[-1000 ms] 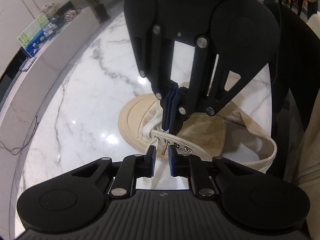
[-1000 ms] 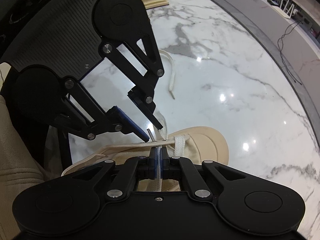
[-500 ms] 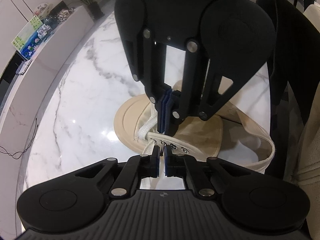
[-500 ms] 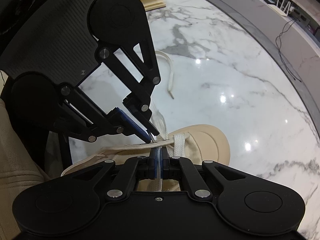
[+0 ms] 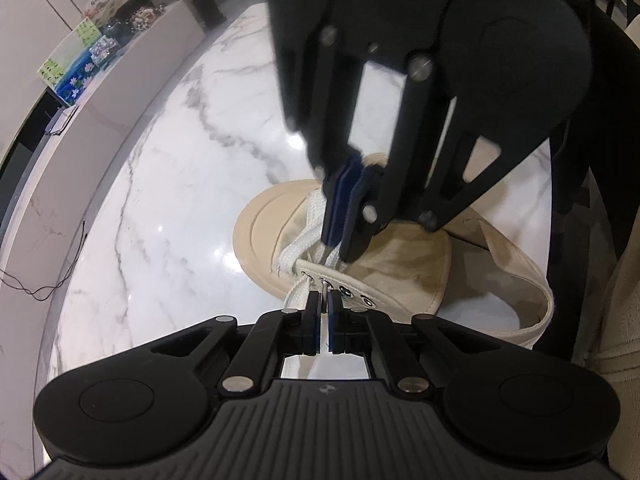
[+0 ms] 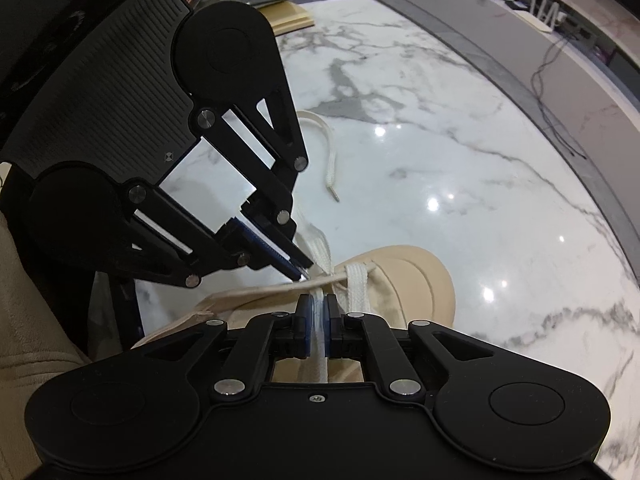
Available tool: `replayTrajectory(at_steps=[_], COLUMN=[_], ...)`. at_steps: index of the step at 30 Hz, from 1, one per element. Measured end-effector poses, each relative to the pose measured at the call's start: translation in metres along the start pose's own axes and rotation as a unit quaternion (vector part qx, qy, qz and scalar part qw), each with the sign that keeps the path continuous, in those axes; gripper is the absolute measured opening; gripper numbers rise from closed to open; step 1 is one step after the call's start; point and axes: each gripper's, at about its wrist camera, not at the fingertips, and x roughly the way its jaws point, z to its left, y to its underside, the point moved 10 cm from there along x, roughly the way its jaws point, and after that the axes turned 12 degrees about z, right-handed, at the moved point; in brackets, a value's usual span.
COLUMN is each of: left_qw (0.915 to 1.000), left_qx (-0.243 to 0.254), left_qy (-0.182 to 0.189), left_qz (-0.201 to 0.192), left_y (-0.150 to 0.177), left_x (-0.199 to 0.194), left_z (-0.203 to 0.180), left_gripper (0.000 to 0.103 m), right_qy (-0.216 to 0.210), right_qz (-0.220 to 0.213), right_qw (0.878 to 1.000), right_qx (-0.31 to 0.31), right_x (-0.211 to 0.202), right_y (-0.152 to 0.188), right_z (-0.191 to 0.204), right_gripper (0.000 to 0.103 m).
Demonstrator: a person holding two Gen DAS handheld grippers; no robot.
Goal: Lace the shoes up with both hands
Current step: 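Pull the lace through the eyelet and draw it out long with the left gripper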
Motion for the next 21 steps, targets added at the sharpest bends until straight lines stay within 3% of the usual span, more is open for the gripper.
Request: replayTrajectory(at_steps=[4, 11, 21], left_qw=[1.0000, 0.9995, 0.9982], left_qx=[-0.007, -0.024, -0.042], left_qy=[-0.006, -0.016, -0.038], left_qz=[0.004, 0.012, 0.018], left_y=[0.001, 0.003, 0.022], left_x=[-0.003, -0.009, -0.022], left_z=[0.002, 0.008, 0.005], left_gripper=[0.002, 0.002, 0.002], right_qy=[0.010, 0.013, 0.031], right_qz=[-0.028, -0.065, -0.057], right_qw=[0.999, 0.995, 0.989], right_qx=[0.026, 0.080, 0.133], right_x=[-0.012, -0.030, -0.033], right_y=[0.006, 0.017, 0.035], right_z=[0.004, 0.009, 0.010], right_gripper=[0.019, 0.019, 0.019])
